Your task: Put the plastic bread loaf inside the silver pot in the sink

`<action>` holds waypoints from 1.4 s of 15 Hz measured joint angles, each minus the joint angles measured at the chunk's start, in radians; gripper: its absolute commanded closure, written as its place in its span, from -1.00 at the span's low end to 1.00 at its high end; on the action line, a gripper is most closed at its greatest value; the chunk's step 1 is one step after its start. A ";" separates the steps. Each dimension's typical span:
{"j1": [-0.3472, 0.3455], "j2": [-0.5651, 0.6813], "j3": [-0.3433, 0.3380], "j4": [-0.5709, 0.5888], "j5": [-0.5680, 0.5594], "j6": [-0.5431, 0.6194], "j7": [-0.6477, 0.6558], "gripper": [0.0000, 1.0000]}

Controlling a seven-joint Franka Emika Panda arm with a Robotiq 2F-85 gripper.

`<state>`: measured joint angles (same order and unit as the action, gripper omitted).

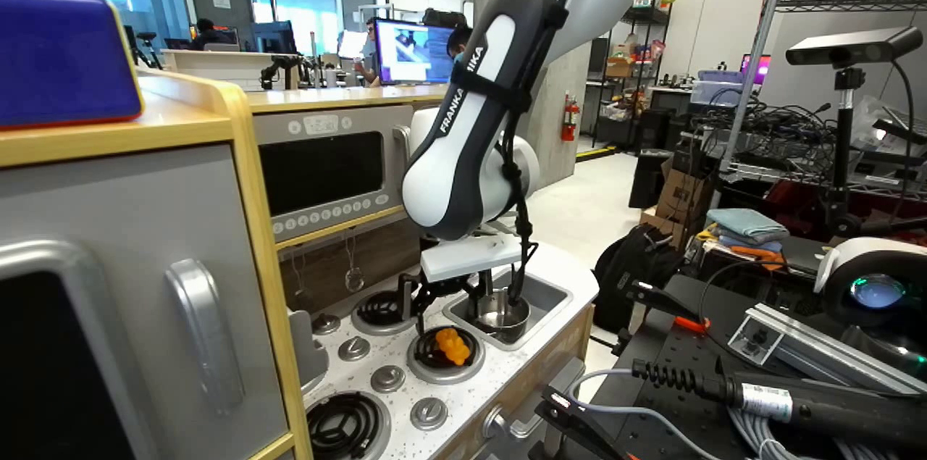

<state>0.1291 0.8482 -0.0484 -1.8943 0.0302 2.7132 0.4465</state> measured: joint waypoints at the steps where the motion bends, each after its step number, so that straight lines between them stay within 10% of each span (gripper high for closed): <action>1: 0.000 0.012 -0.002 0.009 0.000 0.000 0.000 -1.00; 10: 0.001 0.093 -0.005 0.064 0.000 0.048 -0.028 -1.00; 18: 0.000 0.121 -0.010 0.085 0.000 0.064 -0.047 0.50; 21: 0.000 0.121 -0.012 0.089 0.000 0.064 -0.053 0.60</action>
<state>0.1292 0.9689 -0.0601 -1.8053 0.0306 2.7769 0.3938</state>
